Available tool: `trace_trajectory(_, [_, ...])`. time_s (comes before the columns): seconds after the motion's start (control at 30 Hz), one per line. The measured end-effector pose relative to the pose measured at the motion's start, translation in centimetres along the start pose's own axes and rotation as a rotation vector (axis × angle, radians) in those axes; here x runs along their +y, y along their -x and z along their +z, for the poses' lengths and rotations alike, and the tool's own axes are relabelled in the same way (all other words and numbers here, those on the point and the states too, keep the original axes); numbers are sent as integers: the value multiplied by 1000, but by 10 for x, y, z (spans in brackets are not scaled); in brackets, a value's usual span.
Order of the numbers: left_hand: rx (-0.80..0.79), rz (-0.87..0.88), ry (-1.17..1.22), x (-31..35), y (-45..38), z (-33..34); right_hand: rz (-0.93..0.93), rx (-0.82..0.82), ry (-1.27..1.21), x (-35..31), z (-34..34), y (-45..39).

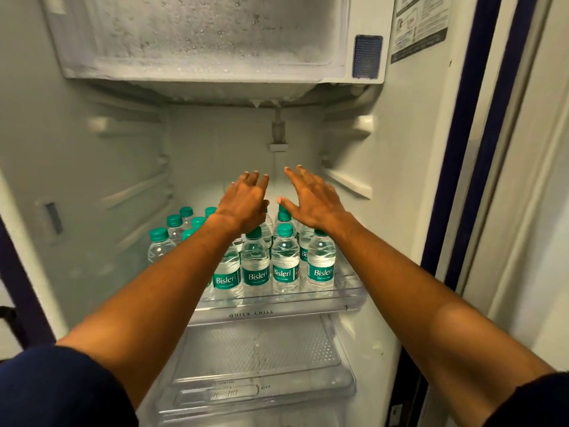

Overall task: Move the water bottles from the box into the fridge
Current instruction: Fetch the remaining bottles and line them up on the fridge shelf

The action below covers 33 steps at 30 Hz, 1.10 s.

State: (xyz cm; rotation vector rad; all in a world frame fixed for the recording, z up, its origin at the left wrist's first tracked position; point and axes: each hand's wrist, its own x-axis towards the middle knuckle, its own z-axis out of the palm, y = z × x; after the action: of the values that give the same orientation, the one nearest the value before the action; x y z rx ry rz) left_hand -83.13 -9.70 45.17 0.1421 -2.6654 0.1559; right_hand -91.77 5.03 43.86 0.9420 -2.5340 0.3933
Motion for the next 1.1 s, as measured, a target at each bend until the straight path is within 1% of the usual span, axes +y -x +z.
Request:
trace_trajectory(0.1, [23, -58, -71, -14, 24, -6, -13, 30, 79, -16, 2, 9])
trace_trajectory(0.27, [56, -117, -126, -28, 65, -11, -32, 100, 65, -50, 11, 30])
trace_trajectory(0.37, [76, -133, -108, -34, 89, -9, -39, 120, 21, -71, 14, 45])
trace_trajectory(0.53, [161, -153, -43, -40, 134, -1, -79, 151, -26, -104, 24, 75])
trace_trajectory(0.73, [249, -128, 28, -49, 196, 31, -151, 213, -44, -124, 70, 125])
trace_trajectory(0.8, [242, -123, 51, -50, 218, 47, -173, 202, -41, -127, 87, 144])
trace_trajectory(1.1, [119, -173, 116, -42, 297, 105, -218, 161, -58, -142, 151, 220])
